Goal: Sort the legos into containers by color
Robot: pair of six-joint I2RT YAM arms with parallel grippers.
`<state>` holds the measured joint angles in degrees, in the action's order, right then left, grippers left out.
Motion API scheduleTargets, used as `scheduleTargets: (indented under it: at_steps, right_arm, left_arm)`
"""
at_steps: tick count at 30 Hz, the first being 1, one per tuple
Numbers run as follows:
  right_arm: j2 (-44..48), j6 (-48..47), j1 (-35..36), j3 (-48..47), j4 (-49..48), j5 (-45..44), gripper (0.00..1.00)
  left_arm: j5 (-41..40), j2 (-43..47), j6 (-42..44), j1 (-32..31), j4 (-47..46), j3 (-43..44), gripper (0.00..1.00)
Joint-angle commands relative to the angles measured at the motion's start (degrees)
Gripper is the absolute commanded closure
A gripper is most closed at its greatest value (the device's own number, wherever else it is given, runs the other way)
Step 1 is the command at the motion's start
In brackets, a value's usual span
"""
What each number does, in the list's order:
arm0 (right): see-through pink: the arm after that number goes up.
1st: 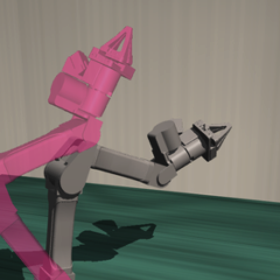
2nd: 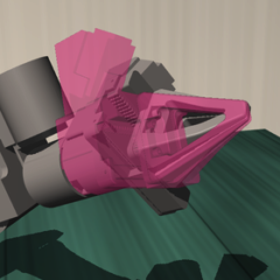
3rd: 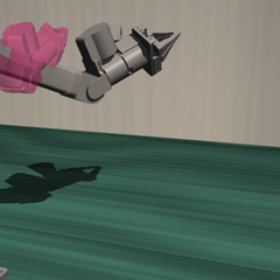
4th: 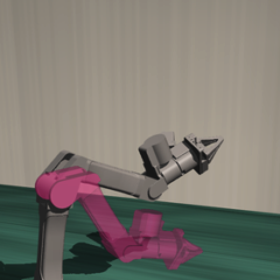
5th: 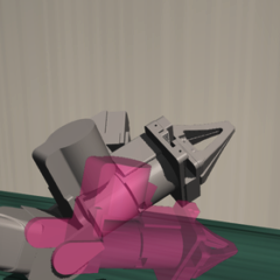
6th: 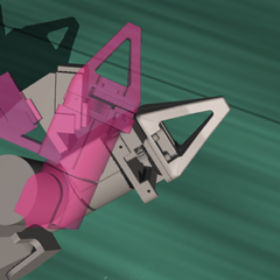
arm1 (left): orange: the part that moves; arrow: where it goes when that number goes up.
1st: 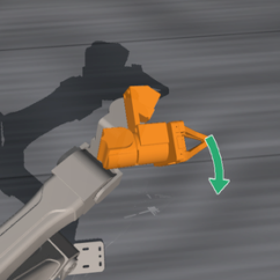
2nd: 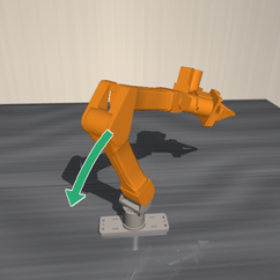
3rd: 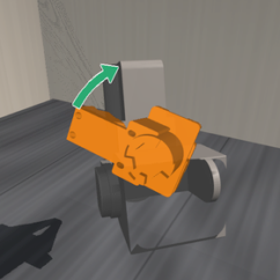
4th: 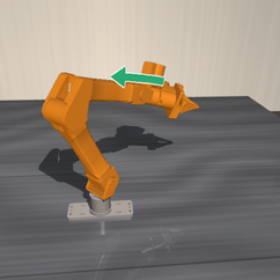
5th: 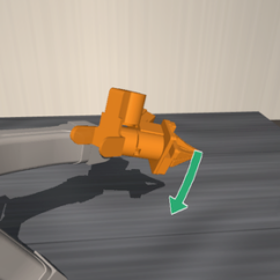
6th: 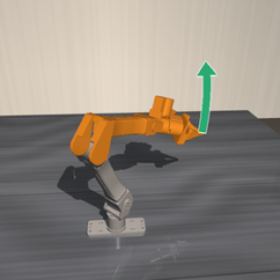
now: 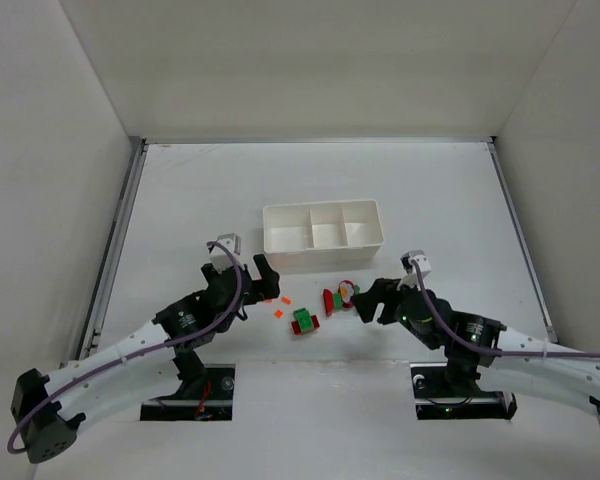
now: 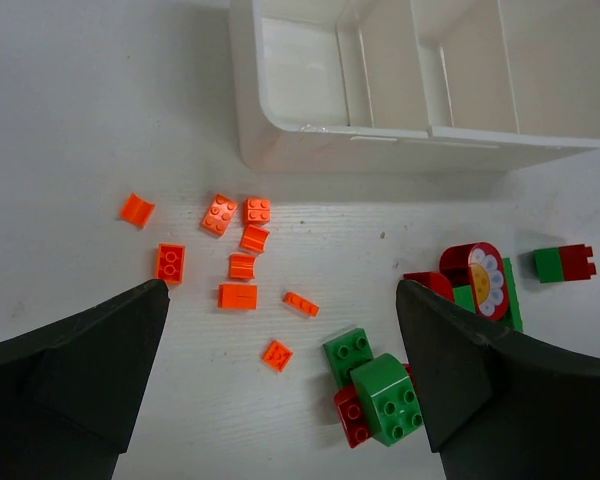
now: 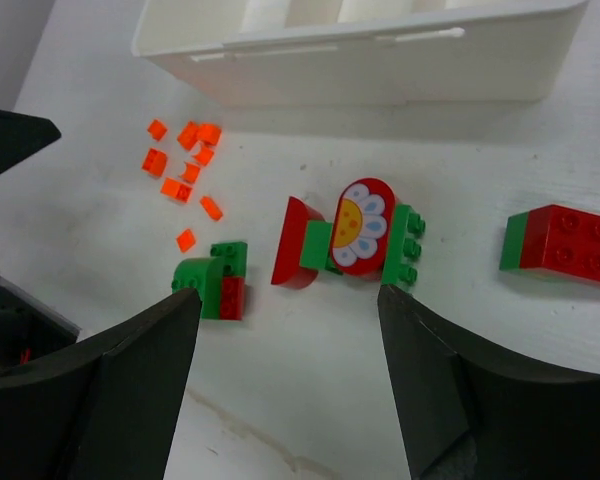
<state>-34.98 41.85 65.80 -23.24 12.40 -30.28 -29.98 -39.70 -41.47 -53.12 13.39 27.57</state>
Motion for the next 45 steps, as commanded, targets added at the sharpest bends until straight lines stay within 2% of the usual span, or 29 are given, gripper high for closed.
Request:
scheduleTargets:
  at_steps: [1,8,11,14,16,17,19,20,21,22,24,27,29,32,38,45]
  right_arm:
    - [0.00,-1.06,1.12,-4.08,2.19,-0.48,0.26]
    - [-5.88,-4.49,5.07,-7.25,-1.06,0.32,0.78]
    - [-9.21,-3.88,8.14,-8.48,-0.81,-2.66,0.85]
    - [-12.20,-3.61,11.92,-9.88,-0.54,-5.13,0.80]
    - [-14.75,-3.18,13.69,-11.03,-0.62,-5.31,0.66]
    - [-16.42,-3.17,14.39,-11.47,-1.06,-5.14,0.58]
    - [-20.63,-3.17,15.62,-12.70,-1.24,-5.31,0.44]
    - [-22.91,-3.09,16.24,-13.31,-1.24,-5.49,0.39]
    - [-25.20,-3.00,16.77,-13.93,-1.42,-5.58,0.36]
    - [-27.40,-2.91,17.03,-14.54,-1.77,-5.66,0.34]
    - [-31.27,-2.82,17.47,-15.60,-3.60,-5.49,0.32]
    - [-36.54,-4.31,17.39,-17.00,-8.52,-5.05,0.32]
    - [-39.18,-5.02,17.12,-18.15,-10.46,-4.79,0.32]
    - [-42.79,-5.81,16.42,-20.25,-11.87,-3.73,0.32]
    - [-50.70,-6.08,15.80,-24.39,-11.88,-3.47,0.38]
    - [-53.70,-3.62,15.98,-25.80,-9.42,-8.82,0.42]
  left_arm:
    - [0.36,0.76,-0.98,0.52,-0.02,0.20,0.00]
    - [-1.40,2.26,-0.54,1.31,-1.18,-0.15,0.00]
    - [-1.92,2.17,-1.06,2.10,1.80,0.20,0.00]
    - [-2.11,3.66,-2.29,2.63,4.45,0.03,0.00]
    - [-0.44,5.68,-2.30,2.37,3.75,-0.85,0.00]
    - [-0.17,6.65,-1.86,2.02,2.88,-1.46,0.06]
    - [0.44,8.14,-1.24,1.75,2.52,-2.61,0.51]
    - [0.53,8.24,-0.89,1.75,3.13,-2.70,0.67]
    - [1.06,8.15,-0.72,1.84,4.01,-2.79,0.73]
    - [1.76,7.72,-0.71,1.67,4.80,-2.79,0.76]
    - [2.64,7.10,-0.80,1.67,5.51,-2.70,0.74]
    - [4.13,6.83,-1.42,1.75,4.63,-3.49,0.65]
    - [5.01,6.75,-1.59,2.19,4.11,-3.84,0.62]
    - [6.59,6.57,-1.94,2.28,3.58,-4.63,0.61]
    - [6.86,7.53,-2.30,2.28,3.14,-5.69,0.61]
    - [7.04,7.97,-2.47,1.40,3.14,-6.21,0.61]
